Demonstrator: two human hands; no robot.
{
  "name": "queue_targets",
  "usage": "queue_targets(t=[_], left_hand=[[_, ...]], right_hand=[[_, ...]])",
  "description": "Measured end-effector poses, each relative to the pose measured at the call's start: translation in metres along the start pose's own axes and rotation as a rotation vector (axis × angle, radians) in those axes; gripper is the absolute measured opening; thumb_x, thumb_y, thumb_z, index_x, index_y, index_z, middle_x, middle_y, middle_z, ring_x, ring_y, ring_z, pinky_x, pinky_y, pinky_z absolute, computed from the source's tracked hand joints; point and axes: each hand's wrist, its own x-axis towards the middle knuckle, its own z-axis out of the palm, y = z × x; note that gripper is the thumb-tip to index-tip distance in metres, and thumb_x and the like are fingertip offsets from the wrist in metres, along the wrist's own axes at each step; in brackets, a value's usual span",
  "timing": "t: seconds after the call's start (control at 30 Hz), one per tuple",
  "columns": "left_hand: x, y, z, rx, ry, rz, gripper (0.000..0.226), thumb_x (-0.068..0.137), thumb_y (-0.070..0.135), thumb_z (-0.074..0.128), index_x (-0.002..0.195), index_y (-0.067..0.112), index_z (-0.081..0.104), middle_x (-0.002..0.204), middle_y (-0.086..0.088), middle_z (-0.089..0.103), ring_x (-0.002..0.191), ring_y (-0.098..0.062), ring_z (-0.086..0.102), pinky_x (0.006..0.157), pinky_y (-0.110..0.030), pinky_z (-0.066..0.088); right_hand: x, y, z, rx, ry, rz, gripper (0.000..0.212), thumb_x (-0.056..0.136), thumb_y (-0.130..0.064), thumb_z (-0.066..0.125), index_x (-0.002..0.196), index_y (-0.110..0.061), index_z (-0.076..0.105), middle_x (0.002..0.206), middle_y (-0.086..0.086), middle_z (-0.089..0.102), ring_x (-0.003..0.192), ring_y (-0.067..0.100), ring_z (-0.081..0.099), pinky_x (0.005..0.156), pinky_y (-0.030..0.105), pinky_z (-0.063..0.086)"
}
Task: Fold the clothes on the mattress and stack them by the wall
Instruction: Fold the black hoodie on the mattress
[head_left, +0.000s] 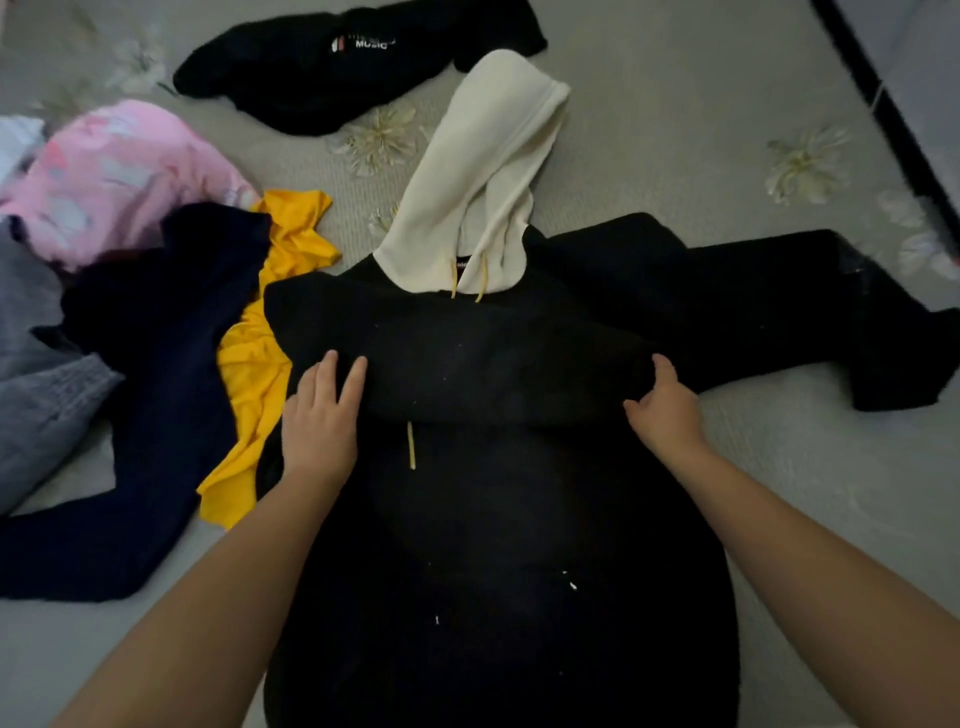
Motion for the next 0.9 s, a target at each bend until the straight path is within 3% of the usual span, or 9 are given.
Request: queue_targets(t=[0.13, 0.3, 0.37, 0.43, 0.5, 0.63, 0.73, 0.8, 0.9], left_hand=[[-0.006, -0.025, -0.01, -0.131, 0.047, -0.016, 0.066, 0.083, -0.009, 0.052, 0.142, 0.006, 0.028, 0.148, -0.026, 0.021, 0.133, -0.041, 0.025, 0.107, -0.045, 0.025], [-0.016, -0.049, -0.007, -0.138, 0.227, 0.26, 0.053, 0.068, -0.018, 0.053, 0.12, -0.01, 0.053, 0.125, -0.036, 0.048, 0.115, -0.053, 0.046, 0.094, -0.057, 0.037], [-0.022, -0.049, 0.002, -0.052, -0.114, 0.267, 0.061, 0.081, -0.008, 0.048, 0.139, 0.005, 0.034, 0.147, -0.021, 0.028, 0.136, -0.04, 0.024, 0.107, -0.052, 0.025], [-0.025, -0.048, 0.014, -0.025, -0.482, 0.209, 0.073, 0.089, 0.004, 0.046, 0.147, 0.021, 0.006, 0.156, -0.003, -0.001, 0.143, -0.026, -0.002, 0.114, -0.046, 0.012], [-0.017, -0.046, 0.016, -0.082, -0.613, 0.214, 0.076, 0.087, 0.006, 0.047, 0.147, 0.023, 0.003, 0.156, 0.001, -0.004, 0.143, -0.023, -0.005, 0.114, -0.043, 0.009], [0.009, -0.055, -0.005, -0.433, -0.241, 0.089, 0.054, 0.082, -0.005, 0.047, 0.133, 0.014, 0.047, 0.142, -0.007, 0.042, 0.132, -0.022, 0.035, 0.108, -0.029, 0.027], [0.035, -0.058, -0.019, -0.44, 0.143, 0.004, 0.055, 0.081, -0.01, 0.049, 0.133, 0.006, 0.044, 0.137, -0.015, 0.044, 0.128, -0.028, 0.037, 0.106, -0.031, 0.029], [0.062, -0.061, -0.023, -0.371, 0.1, -0.059, 0.065, 0.081, -0.01, 0.051, 0.141, 0.005, 0.03, 0.147, -0.015, 0.029, 0.136, -0.029, 0.024, 0.111, -0.032, 0.018], [0.101, -0.072, -0.026, -0.176, -0.211, 0.022, 0.063, 0.084, 0.0, 0.053, 0.141, 0.008, 0.029, 0.152, -0.009, 0.021, 0.142, -0.027, 0.007, 0.115, -0.033, 0.008]], right_hand=[[-0.007, -0.003, -0.016, -0.036, 0.19, -0.315, 0.038, 0.088, 0.0, 0.05, 0.126, -0.001, 0.05, 0.081, 0.012, 0.058, 0.083, 0.029, 0.058, 0.077, 0.032, 0.043], [-0.02, -0.002, -0.037, -0.253, 0.574, -0.774, 0.03, 0.074, 0.016, 0.054, 0.1, 0.008, 0.066, 0.069, 0.023, 0.056, 0.052, 0.034, 0.053, 0.048, 0.035, 0.047], [-0.026, 0.004, -0.027, -0.445, 0.37, -0.707, 0.034, 0.075, 0.015, 0.054, 0.106, 0.004, 0.066, 0.077, 0.025, 0.057, 0.058, 0.036, 0.056, 0.053, 0.041, 0.05], [-0.03, 0.01, -0.01, -0.779, -0.058, -0.386, 0.044, 0.086, -0.001, 0.048, 0.129, -0.012, 0.051, 0.106, 0.019, 0.057, 0.087, 0.033, 0.059, 0.075, 0.037, 0.048], [-0.03, 0.008, -0.001, -0.863, -0.111, -0.253, 0.046, 0.088, -0.009, 0.047, 0.133, -0.019, 0.046, 0.115, 0.012, 0.054, 0.1, 0.027, 0.056, 0.078, 0.033, 0.044], [-0.019, -0.018, 0.006, -0.615, 0.186, -0.596, 0.028, 0.055, 0.018, 0.067, 0.078, 0.003, 0.072, 0.075, 0.024, 0.063, 0.062, 0.04, 0.06, 0.051, 0.042, 0.048], [-0.004, -0.046, 0.011, -0.545, 0.168, -0.638, 0.035, 0.068, 0.012, 0.063, 0.103, 0.006, 0.066, 0.101, 0.029, 0.062, 0.089, 0.045, 0.061, 0.071, 0.052, 0.052], [0.009, -0.06, 0.012, -0.682, 0.019, -0.467, 0.049, 0.084, -0.006, 0.054, 0.133, -0.004, 0.044, 0.13, 0.019, 0.048, 0.12, 0.034, 0.045, 0.098, 0.048, 0.036], [0.027, -0.07, 0.007, -0.792, -0.206, -0.314, 0.042, 0.091, -0.017, 0.044, 0.133, -0.01, 0.042, 0.124, 0.009, 0.05, 0.117, 0.025, 0.045, 0.102, 0.04, 0.029]])
